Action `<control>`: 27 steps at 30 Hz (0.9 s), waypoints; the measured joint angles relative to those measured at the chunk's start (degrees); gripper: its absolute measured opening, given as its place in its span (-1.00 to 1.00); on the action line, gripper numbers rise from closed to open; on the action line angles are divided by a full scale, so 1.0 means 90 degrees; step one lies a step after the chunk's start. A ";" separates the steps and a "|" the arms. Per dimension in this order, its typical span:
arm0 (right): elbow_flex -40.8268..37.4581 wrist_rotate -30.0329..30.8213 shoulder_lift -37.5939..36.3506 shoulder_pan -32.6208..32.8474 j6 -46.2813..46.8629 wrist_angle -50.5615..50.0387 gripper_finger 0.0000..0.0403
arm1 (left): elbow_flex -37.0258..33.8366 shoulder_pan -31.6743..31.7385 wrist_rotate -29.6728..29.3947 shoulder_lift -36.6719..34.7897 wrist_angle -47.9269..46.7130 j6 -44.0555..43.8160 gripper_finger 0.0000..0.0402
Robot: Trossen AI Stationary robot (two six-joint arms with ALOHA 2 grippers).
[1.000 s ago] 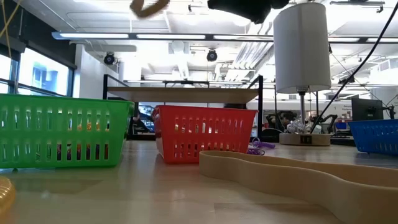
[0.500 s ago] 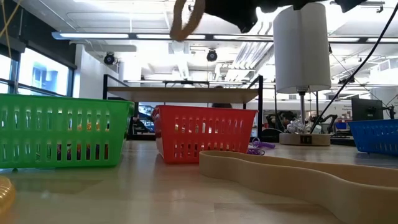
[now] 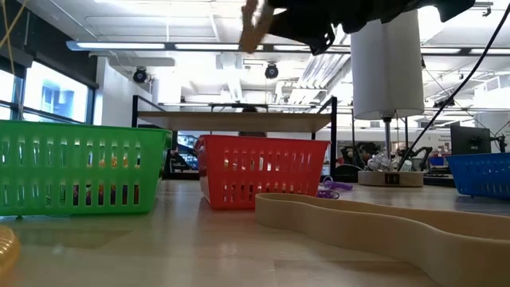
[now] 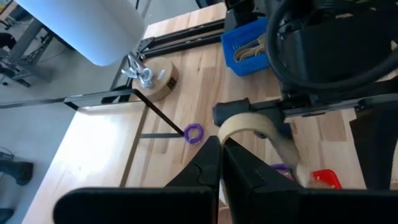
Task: Pick & Place Office Desk Supplies
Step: Put the white rubber band into the blue bin
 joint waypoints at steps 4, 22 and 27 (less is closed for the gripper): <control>0.0000 0.0023 0.0000 0.0000 -0.0003 -0.0221 -0.21 | 0.0000 0.0000 -0.0002 0.0000 -0.0043 0.0002 -1.00; 0.0000 -0.0435 -0.0002 0.0002 -0.0185 -0.0265 -0.98 | 0.0000 -0.0002 -0.0005 -0.0002 -0.0206 -0.0036 -1.00; 0.0000 -0.0432 -0.0002 0.0002 -0.0185 -0.0317 -0.98 | 0.0000 -0.0002 0.0000 0.0014 -0.0259 0.0050 -0.99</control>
